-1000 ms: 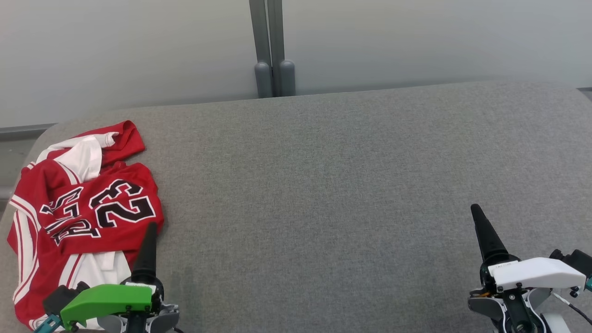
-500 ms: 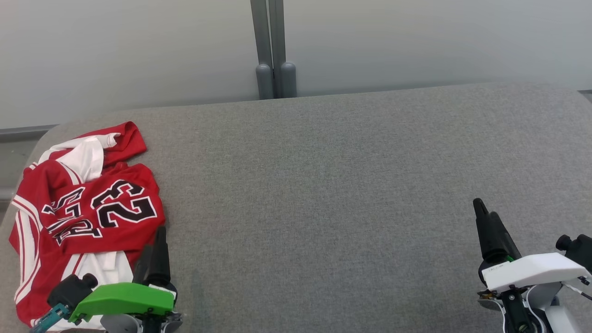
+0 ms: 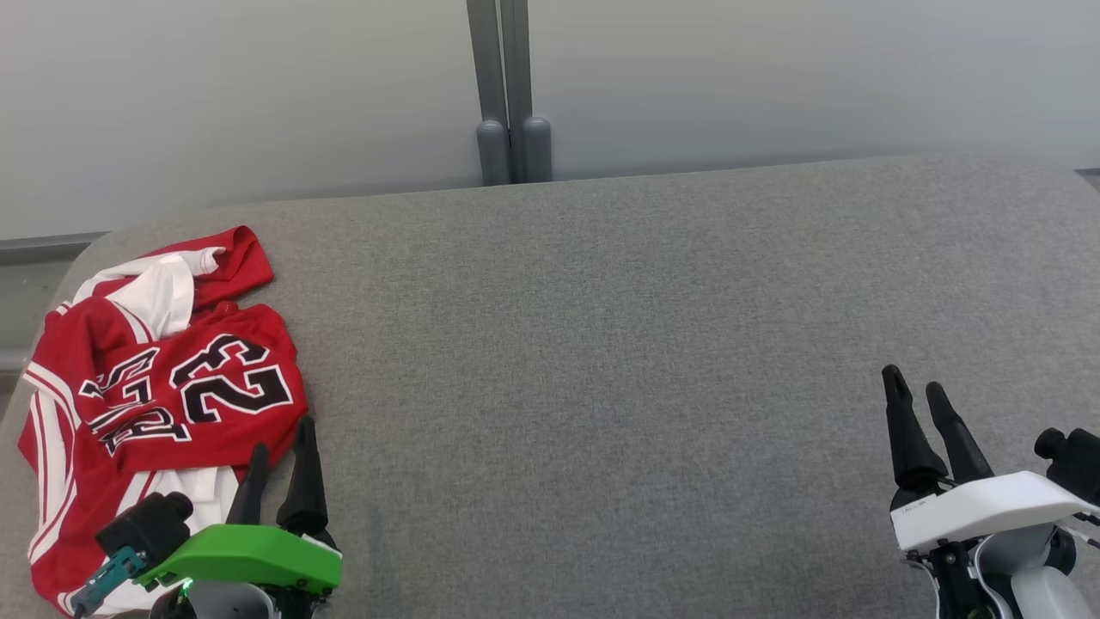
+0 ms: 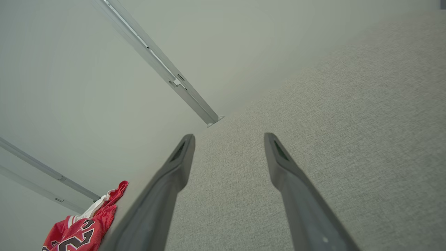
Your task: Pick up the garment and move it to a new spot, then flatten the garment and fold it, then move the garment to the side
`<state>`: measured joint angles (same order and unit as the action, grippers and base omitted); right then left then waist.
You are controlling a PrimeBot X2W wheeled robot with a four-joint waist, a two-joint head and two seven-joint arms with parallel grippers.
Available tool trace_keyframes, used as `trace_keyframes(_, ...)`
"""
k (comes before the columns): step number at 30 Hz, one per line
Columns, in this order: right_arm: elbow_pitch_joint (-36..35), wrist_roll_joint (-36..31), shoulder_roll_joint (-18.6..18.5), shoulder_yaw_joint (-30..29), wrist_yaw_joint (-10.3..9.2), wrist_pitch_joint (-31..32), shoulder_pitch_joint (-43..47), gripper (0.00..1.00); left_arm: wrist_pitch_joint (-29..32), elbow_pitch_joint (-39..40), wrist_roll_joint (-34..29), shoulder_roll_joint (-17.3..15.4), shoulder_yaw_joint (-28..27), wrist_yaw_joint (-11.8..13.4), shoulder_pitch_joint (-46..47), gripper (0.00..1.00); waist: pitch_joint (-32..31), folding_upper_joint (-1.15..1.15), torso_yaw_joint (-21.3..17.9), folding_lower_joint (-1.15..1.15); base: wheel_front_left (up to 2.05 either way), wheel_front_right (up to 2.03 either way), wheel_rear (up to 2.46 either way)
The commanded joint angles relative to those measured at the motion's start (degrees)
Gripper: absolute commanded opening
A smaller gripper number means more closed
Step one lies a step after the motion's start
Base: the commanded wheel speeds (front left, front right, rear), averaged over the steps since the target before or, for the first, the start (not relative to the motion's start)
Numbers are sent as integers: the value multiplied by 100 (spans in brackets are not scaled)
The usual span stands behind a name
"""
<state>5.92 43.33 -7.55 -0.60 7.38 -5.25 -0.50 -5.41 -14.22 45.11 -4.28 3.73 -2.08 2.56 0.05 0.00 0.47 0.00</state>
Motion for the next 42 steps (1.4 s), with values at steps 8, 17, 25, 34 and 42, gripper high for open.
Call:
trace_keyframes(8, -180, -710, -73, 53, 14, -195, -1, 100, -180, 103, -822, -72, 99, 31, -20, 100, 13, 0, 19, 0, 0, 0, 0)
trace_keyframes(17, -213, -1255, -105, 75, 15, -331, 67, 100, -314, 137, -1455, -110, 145, 61, -34, 100, 31, 0, 56, 0, 0, 0, 0)
trace_keyframes(25, -237, -1718, -118, 91, 15, -451, 120, 100, -432, 150, -1978, -127, 189, 83, -51, 100, 37, 0, 70, 0, 0, 0, 0)
trace_keyframes(34, -275, -2164, -91, 32, 16, -569, 207, 100, -551, 160, -2478, -156, 231, 91, -78, 100, 34, 0, 47, 0, 0, 0, 0)
trace_keyframes(42, -300, -2536, -66, 1, 16, -668, 265, 100, -653, 76, -2865, -182, 221, 97, -150, 100, 24, 0, -16, 0, 0, 0, 0)
